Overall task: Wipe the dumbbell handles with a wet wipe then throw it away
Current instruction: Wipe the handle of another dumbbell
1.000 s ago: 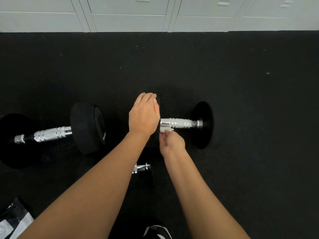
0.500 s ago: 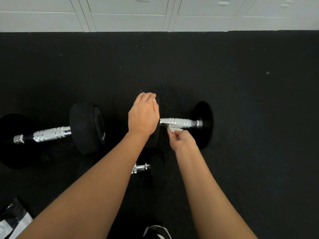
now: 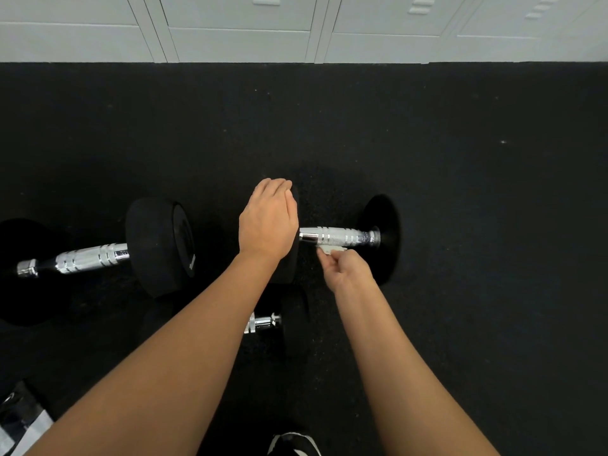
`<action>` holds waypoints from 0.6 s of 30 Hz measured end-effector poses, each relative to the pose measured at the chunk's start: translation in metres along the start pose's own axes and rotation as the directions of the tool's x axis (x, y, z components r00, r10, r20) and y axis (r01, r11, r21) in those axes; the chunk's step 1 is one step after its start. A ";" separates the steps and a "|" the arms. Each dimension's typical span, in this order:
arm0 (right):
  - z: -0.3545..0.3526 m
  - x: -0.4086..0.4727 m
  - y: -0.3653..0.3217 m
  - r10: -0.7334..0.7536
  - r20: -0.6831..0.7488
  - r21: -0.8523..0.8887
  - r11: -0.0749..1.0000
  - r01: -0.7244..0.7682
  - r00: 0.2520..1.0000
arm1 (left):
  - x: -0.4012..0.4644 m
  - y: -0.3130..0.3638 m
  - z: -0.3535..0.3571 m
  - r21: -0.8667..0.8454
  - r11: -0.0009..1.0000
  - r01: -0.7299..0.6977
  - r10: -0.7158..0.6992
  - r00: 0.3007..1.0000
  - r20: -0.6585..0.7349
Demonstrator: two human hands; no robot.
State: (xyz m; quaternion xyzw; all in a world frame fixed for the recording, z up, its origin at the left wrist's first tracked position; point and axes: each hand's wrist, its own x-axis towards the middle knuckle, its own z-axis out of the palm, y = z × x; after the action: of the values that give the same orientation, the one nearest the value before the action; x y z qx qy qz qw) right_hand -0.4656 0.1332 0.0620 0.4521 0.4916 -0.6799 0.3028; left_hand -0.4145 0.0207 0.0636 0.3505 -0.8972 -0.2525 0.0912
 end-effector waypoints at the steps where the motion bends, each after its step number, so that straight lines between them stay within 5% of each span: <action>1: 0.001 -0.001 0.001 0.010 0.010 -0.013 1.000 -0.010 1.000 | 0.000 0.000 0.000 0.000 1.000 0.000 0.000 1.000 0.002; 10: -0.010 0.001 -0.024 -0.095 -0.086 0.111 0.988 0.105 0.992 | -0.001 -0.001 0.001 -0.015 1.000 -0.006 0.006 1.000 -0.004; 15: -0.014 -0.008 -0.019 -0.161 -0.071 0.062 0.984 0.165 0.985 | 0.000 -0.001 0.001 -0.012 1.000 -0.008 0.008 1.000 0.001; 18: -0.023 -0.017 -0.015 -0.393 -0.028 -0.168 0.908 0.383 0.919 | 0.001 -0.001 0.000 -0.021 1.000 -0.001 0.001 1.000 -0.003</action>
State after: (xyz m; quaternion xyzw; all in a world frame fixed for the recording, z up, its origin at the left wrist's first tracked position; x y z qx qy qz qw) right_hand -0.4637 0.1594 0.0808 0.3402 0.6333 -0.6710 0.1816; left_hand -0.4149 0.0201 0.0629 0.3493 -0.8946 -0.2613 0.0965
